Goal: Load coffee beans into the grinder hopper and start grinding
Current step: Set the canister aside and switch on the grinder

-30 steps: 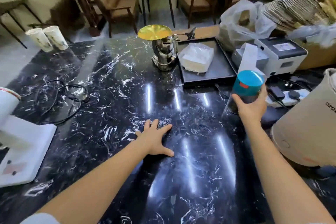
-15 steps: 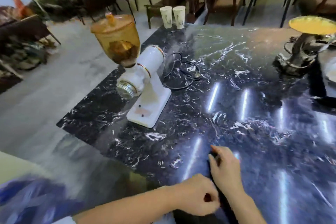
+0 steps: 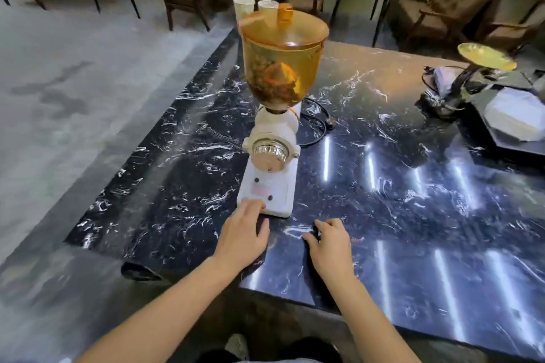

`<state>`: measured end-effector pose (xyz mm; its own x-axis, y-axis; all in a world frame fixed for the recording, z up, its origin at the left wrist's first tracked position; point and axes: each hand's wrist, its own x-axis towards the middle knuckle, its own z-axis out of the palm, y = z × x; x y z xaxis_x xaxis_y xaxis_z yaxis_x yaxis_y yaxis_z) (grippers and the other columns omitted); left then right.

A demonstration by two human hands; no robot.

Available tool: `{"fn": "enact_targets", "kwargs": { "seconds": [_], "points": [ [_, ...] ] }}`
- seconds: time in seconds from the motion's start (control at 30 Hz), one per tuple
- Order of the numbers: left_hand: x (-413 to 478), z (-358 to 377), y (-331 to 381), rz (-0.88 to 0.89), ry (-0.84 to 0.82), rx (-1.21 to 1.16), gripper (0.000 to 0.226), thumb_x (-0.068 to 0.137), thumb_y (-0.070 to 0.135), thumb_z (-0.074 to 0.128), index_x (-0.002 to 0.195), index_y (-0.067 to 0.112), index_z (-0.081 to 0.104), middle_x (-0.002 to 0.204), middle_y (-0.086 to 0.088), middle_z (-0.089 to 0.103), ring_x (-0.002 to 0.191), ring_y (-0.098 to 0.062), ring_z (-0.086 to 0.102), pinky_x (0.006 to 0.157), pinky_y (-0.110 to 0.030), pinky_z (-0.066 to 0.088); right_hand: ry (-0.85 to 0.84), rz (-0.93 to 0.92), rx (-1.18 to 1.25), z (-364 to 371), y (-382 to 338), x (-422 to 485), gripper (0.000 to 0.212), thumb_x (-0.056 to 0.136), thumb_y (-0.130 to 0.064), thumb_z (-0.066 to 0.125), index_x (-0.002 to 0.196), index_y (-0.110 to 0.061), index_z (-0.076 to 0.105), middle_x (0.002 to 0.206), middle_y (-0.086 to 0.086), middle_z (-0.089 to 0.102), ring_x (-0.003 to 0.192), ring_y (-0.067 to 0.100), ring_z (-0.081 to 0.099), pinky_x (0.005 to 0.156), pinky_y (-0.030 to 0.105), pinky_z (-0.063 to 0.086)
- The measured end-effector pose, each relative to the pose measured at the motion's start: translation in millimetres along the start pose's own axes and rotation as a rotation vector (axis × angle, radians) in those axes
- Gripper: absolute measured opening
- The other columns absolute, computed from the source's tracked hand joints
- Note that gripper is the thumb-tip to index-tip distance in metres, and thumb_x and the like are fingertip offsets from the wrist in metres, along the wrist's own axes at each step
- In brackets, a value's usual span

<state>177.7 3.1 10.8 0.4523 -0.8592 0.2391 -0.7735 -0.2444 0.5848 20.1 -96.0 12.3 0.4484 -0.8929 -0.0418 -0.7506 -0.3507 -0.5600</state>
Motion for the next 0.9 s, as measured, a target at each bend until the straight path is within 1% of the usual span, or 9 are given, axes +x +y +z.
{"fn": "enact_targets", "kwargs": {
  "seconds": [0.1,0.23,0.37,0.47,0.53,0.63,0.77,0.83,0.9],
  "points": [
    [27.7,-7.1,-2.8,-0.048,-0.012,-0.008,0.035,0.089,0.016,0.062,0.121,0.006,0.055,0.12,-0.015,0.053,0.093,-0.036,0.06,0.078,-0.042,0.052,0.035,0.022,0.002,3.8,-9.1,0.9,0.015,0.089,-0.011,0.053,0.085,-0.001,0.064,0.085,0.006,0.047,0.074,0.026,0.047,0.061,0.03,0.026],
    [56.5,-4.3,1.8,-0.115,-0.13,0.105,0.048,0.096,0.027,0.051,0.137,0.006,0.039,0.131,-0.017,0.043,0.103,-0.04,0.056,0.083,-0.044,0.047,0.024,0.038,-0.103,1.1,-14.2,2.3,0.018,0.089,-0.005,0.045,0.086,-0.001,0.062,0.091,0.013,0.056,0.081,0.032,0.054,0.066,0.037,0.036],
    [67.7,0.9,6.6,-0.105,-0.181,0.211,0.046,0.1,0.028,0.047,0.136,0.002,0.037,0.132,-0.02,0.04,0.106,-0.038,0.055,0.083,-0.042,0.046,-0.04,0.035,-0.298,-1.5,-19.1,1.0,0.015,0.083,0.002,0.045,0.09,-0.008,0.052,0.099,0.012,0.054,0.084,0.03,0.054,0.062,0.03,0.029],
    [73.0,6.2,7.9,-0.091,-0.23,0.393,0.05,0.101,0.026,0.045,0.14,-0.002,0.03,0.14,-0.022,0.036,0.109,-0.033,0.056,0.085,-0.036,0.047,-0.076,0.044,-0.355,-2.9,-24.7,1.6,0.026,0.079,0.008,0.047,0.09,-0.015,0.045,0.106,0.013,0.053,0.09,0.029,0.055,0.064,0.029,0.033],
    [79.1,10.2,9.2,-0.114,-0.265,0.473,0.051,0.101,0.016,0.045,0.144,-0.002,0.025,0.142,-0.022,0.035,0.109,-0.033,0.057,0.082,-0.039,0.049,-0.088,0.034,-0.396,-4.3,-27.3,2.9,0.029,0.079,0.009,0.048,0.096,-0.015,0.047,0.11,0.013,0.053,0.097,0.028,0.055,0.071,0.03,0.039],
    [90.6,13.4,11.0,-0.226,-0.316,0.5,0.043,0.1,0.005,0.034,0.142,-0.002,0.03,0.139,-0.021,0.045,0.111,-0.036,0.058,0.088,-0.044,0.048,-0.11,-0.022,-0.474,-5.8,-27.4,7.0,0.031,0.081,0.009,0.048,0.1,-0.015,0.047,0.114,0.013,0.055,0.105,0.029,0.052,0.086,0.032,0.042],
    [100.5,17.0,13.4,-0.244,-0.32,0.554,0.033,0.101,0.004,0.033,0.131,-0.003,0.046,0.13,-0.02,0.057,0.115,-0.033,0.058,0.09,-0.037,0.047,-0.15,-0.027,-0.484,-9.5,-28.2,14.5,0.031,0.08,0.007,0.052,0.108,-0.006,0.051,0.115,0.015,0.056,0.107,0.031,0.054,0.087,0.032,0.043],
    [101.8,18.0,16.5,-0.245,-0.33,0.544,0.031,0.1,0.002,0.036,0.128,-0.003,0.049,0.128,-0.019,0.058,0.115,-0.032,0.058,0.089,-0.034,0.047,-0.164,0.012,-0.409,-13.5,-27.5,17.1,0.021,0.08,0.005,0.05,0.096,-0.007,0.053,0.111,0.016,0.058,0.104,0.033,0.056,0.081,0.034,0.044],
    [104.0,13.7,17.2,-0.299,-0.318,0.441,0.027,0.099,0.005,0.041,0.121,-0.002,0.055,0.122,-0.019,0.06,0.11,-0.033,0.06,0.084,-0.033,0.047,-0.139,0.14,-0.214,-20.7,-22.4,22.8,0.015,0.075,0.002,0.049,0.069,-0.01,0.044,0.096,0.019,0.062,0.092,0.035,0.059,0.068,0.032,0.041]
  ]
}}
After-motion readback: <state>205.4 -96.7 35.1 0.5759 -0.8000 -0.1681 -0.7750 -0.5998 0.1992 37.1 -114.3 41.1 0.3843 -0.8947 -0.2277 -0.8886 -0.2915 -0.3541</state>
